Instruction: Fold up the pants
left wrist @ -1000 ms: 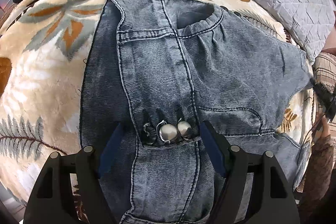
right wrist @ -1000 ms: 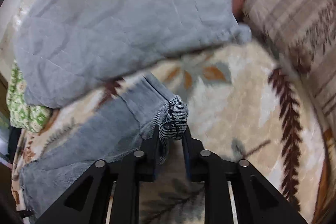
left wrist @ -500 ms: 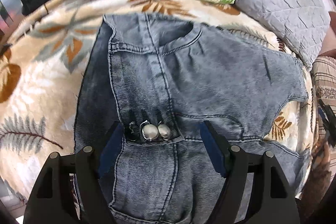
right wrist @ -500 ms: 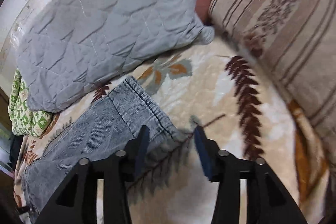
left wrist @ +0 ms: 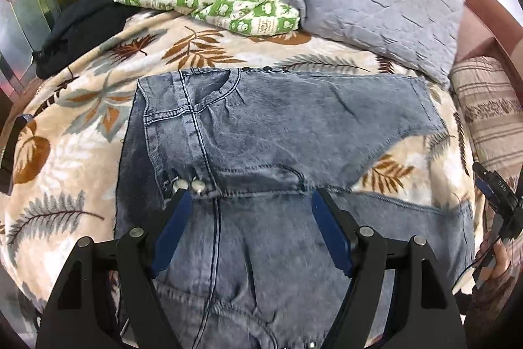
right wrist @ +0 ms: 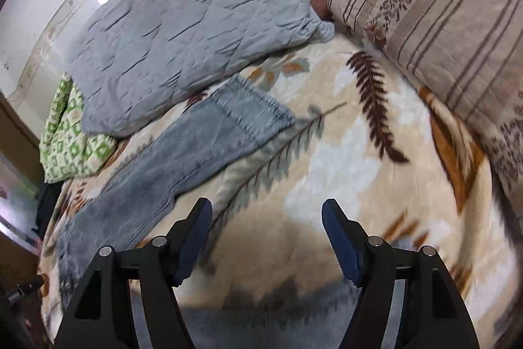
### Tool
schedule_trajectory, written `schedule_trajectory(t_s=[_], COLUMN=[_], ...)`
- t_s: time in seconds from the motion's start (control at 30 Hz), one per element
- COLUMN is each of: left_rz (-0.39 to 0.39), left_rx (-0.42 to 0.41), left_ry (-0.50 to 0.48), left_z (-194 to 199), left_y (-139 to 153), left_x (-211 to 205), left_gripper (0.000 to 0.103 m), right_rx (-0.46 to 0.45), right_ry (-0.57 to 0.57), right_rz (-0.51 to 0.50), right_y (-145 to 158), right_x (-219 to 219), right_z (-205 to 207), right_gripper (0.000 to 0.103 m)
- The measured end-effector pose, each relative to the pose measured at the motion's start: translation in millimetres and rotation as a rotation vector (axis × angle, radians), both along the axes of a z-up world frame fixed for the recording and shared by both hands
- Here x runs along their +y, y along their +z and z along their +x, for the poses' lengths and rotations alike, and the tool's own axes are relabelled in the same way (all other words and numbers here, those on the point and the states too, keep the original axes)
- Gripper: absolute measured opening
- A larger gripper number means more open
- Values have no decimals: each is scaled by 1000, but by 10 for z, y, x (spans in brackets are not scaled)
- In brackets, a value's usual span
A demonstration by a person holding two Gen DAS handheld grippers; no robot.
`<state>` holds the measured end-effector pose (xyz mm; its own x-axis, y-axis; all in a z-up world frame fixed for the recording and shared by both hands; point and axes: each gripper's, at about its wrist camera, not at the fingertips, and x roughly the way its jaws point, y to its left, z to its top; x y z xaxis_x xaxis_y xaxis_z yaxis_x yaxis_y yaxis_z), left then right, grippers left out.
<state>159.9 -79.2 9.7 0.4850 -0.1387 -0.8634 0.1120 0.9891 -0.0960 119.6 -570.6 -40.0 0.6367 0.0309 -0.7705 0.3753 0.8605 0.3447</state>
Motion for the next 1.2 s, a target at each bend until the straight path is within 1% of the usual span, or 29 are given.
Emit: schedule_trajectory(t_s=[0.1, 0.23, 0.4, 0.53, 0.6, 0.7, 0.77, 0.97, 1.2], left_rz=[-6, -23, -51, -77, -70, -27, -15, -27, 4], left_rx=[-13, -40, -70, -72, -87, -106, -112, -136, -142], left_ry=[-2, -3, -29, -71, -90, -117, -132, -150, -160], left_z=[-149, -314, -511, -668, -760, -871, -916, -1008, -1022], left_y=[112, 243, 363, 418, 431, 433, 450, 539, 518], left_x=[39, 60, 38, -6, -27, -86, -114, -145, -202], left_gripper=[76, 76, 76, 76, 76, 76, 76, 76, 76], right_rx=[3, -1, -24, -54, -60, -69, -72, -73, -66], right_ry=[11, 35, 87, 89, 92, 97, 99, 91, 90], right_rz=[35, 52, -2, -23, -33, -50, -68, -77, -68], right_y=[83, 265, 646, 945, 1060, 1208, 1293, 1385, 1336], right_x=[106, 278, 552, 659, 705, 766, 796, 802, 778], right_z=[-185, -441, -802, -1063, -1156, -1272, -1344, -1470, -1469], right_gripper=[72, 73, 74, 79, 80, 80, 81, 82, 82])
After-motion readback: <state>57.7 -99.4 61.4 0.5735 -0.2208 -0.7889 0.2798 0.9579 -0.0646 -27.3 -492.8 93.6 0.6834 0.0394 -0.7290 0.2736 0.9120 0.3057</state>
